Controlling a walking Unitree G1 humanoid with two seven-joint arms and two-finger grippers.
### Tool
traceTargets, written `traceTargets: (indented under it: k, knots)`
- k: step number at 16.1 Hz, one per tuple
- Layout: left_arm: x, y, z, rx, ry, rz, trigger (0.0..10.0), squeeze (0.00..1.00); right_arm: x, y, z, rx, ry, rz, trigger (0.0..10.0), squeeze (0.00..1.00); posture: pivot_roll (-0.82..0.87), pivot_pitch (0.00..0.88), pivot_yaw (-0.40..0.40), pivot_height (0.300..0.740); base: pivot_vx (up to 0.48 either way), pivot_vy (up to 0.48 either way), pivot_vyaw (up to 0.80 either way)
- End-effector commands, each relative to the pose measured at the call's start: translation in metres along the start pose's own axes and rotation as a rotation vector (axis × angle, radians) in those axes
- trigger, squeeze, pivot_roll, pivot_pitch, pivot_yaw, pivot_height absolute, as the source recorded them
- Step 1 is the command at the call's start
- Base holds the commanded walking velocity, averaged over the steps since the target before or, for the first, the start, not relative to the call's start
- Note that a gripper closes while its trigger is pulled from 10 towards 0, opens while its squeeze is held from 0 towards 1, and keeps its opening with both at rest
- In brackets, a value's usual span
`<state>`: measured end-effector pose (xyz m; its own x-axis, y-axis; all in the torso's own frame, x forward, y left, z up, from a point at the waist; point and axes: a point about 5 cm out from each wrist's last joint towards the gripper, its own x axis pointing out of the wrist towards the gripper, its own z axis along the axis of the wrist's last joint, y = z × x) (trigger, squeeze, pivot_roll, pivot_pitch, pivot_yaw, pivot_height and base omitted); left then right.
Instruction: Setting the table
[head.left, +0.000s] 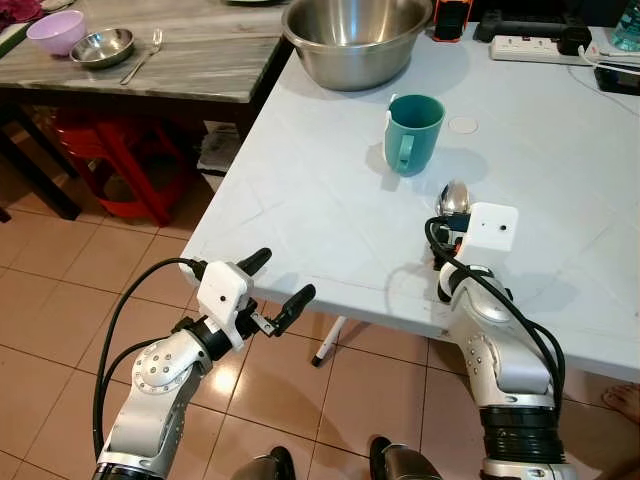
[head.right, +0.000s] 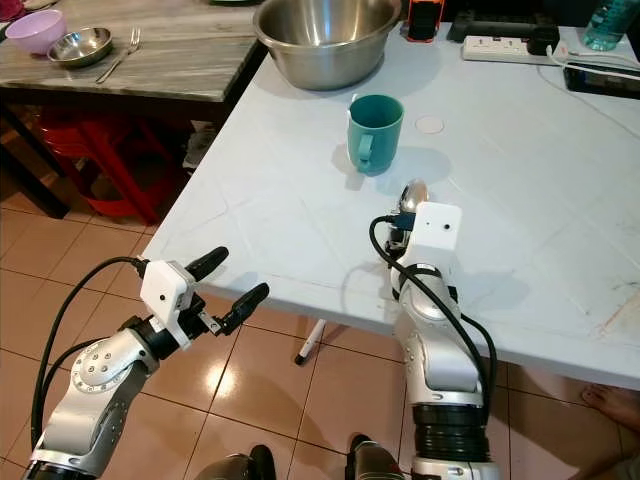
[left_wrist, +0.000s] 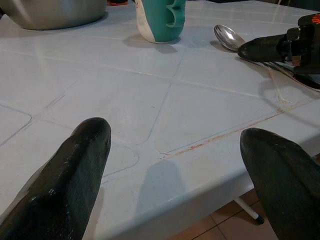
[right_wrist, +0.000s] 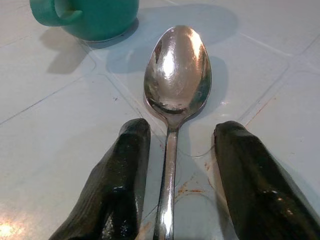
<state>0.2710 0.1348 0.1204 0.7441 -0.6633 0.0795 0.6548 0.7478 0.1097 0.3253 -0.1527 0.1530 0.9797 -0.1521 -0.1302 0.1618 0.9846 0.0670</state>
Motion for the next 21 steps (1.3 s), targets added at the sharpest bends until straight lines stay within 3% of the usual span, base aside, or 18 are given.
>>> traceTargets:
  k: [1, 8, 17, 19, 21]
  knots:
    - [-0.002, -0.001, -0.002, 0.003, 0.017, -0.007, 10.0, 0.0, 0.0, -0.003, -0.025, -0.009, 0.127, -0.014, 0.0, 0.0, -0.1, 0.216, 0.098, 0.74, 0.0, 0.0, 0.0]
    - [0.0, -0.006, 0.0, -0.018, -0.004, -0.039, 10.0, 0.0, 0.003, -0.012, -0.026, 0.0, 0.14, -0.04, 0.0, 0.0, -0.1, 0.217, 0.102, 0.74, 0.0, 0.0, 0.0]
    - [0.002, -0.008, 0.001, -0.019, -0.014, -0.049, 10.0, 0.0, 0.003, -0.012, -0.027, 0.054, 0.146, -0.035, 0.0, 0.0, -0.11, 0.213, 0.102, 0.74, 0.0, 0.0, 0.0]
    - [0.004, 0.001, 0.001, -0.004, -0.013, 0.026, 10.0, 0.0, 0.002, -0.01, -0.019, 0.091, 0.087, -0.016, 0.0, 0.0, -0.11, 0.212, 0.101, 0.74, 0.0, 0.0, 0.0]
    - [0.006, 0.016, 0.0, 0.011, -0.003, 0.185, 10.0, 0.0, 0.0, -0.008, -0.006, 0.115, 0.008, 0.004, 0.0, 0.0, -0.11, 0.209, 0.099, 0.74, 0.0, 0.0, 0.0]
